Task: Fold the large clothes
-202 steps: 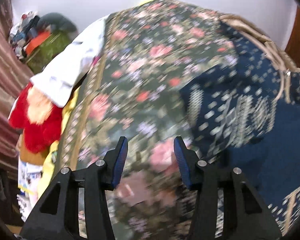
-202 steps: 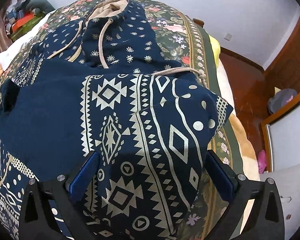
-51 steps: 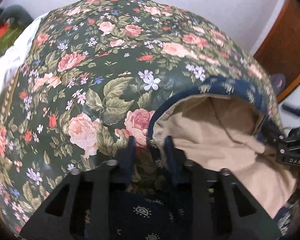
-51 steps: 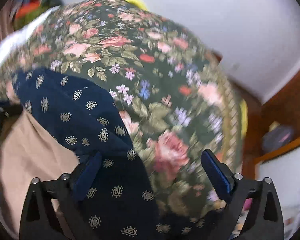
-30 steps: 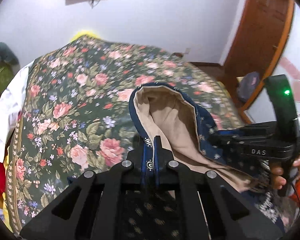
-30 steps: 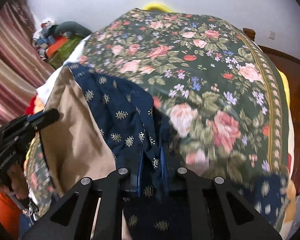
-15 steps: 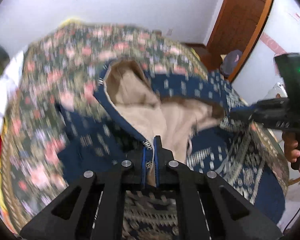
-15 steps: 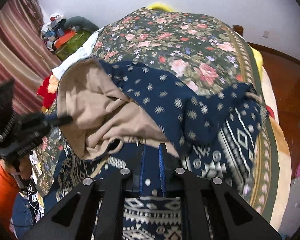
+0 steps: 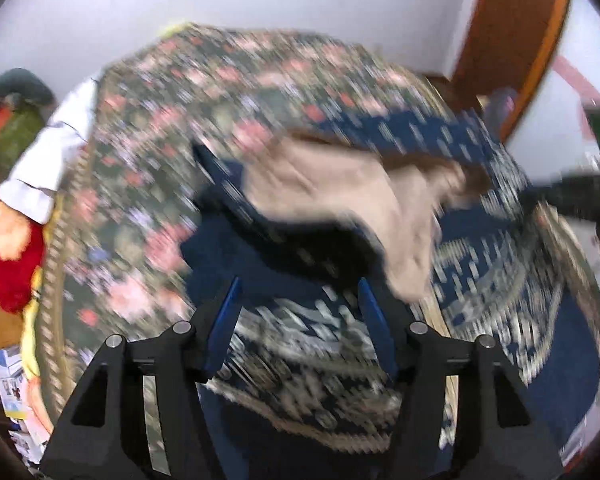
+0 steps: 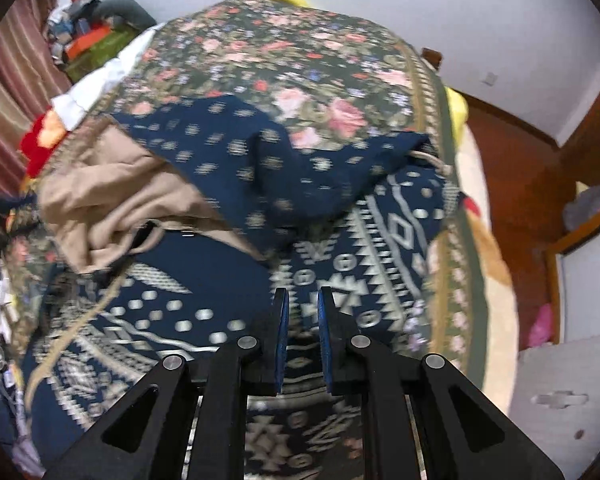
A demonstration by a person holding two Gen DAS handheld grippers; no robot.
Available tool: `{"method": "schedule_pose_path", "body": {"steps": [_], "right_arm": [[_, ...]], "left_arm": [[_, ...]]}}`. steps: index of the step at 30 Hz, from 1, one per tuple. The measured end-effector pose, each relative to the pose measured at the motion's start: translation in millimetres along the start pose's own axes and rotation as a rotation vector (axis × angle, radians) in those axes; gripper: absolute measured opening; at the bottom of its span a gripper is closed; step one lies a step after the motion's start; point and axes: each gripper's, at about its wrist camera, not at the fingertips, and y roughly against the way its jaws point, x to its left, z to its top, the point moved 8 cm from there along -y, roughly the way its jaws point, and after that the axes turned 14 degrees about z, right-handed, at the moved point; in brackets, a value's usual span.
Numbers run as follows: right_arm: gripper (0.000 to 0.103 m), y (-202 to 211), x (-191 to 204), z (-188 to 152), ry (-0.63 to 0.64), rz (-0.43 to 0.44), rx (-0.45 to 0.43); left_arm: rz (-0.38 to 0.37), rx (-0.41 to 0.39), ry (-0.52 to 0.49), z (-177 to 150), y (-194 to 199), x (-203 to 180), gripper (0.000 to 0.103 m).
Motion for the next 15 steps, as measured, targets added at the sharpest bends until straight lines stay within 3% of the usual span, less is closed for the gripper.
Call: {"method": "schedule_pose_path", "body": {"steps": [4,9,11,15], "right_arm": [[0.011,-18,-30,-3,-0.035,-0.129,0.019],[0.011,-32,-44,-5,-0.062,-0.111,0.013],[0.011,-32,-43,-5,-0.038,-0.124,0.011],[0.01,-31,-40,-9,0.0,-0.15,-0.015]], "left_arm": [[0.002,-0.051,0.113,43,-22,27,0.059],[0.056,-0.003,0.057,72,-73,22,0.056],[0.094,0.006,-0.014,74,-91,11,0.049],[0.151,-0.022,-0.116,76,-105,-10,0.015]]}}
